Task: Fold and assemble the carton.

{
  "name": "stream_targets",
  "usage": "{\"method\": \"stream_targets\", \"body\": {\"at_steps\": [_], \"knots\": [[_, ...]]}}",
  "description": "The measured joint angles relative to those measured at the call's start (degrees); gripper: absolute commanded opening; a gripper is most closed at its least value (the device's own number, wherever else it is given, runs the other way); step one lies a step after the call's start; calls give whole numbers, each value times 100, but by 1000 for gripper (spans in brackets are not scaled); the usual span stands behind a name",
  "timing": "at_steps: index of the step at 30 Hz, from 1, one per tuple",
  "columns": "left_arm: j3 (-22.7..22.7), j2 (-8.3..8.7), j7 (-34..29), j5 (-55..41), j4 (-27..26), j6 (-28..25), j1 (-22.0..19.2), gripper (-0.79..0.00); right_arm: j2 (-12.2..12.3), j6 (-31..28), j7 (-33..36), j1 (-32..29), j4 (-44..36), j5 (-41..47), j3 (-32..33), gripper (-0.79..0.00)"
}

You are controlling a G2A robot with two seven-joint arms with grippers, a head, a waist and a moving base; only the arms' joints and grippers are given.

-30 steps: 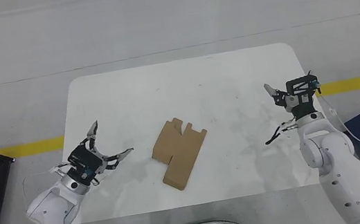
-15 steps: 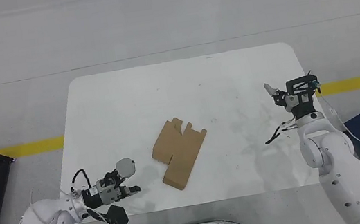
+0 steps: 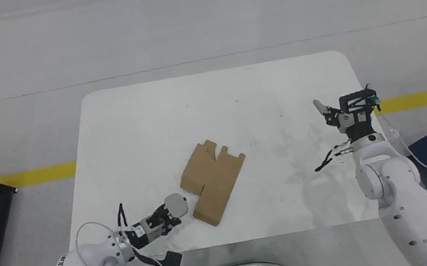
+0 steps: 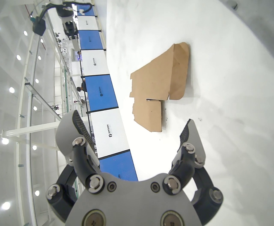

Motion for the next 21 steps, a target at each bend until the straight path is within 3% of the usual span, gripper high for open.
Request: {"method": "stream_targets", "body": {"at_steps": [14, 21], "knots": [[731, -30, -419, 254, 602, 133, -621, -77, 0, 0, 0, 0, 0, 0, 0, 0], [977, -23, -304, 201, 700, 59, -790, -108, 0, 0, 0, 0, 0, 0, 0, 0]]}}
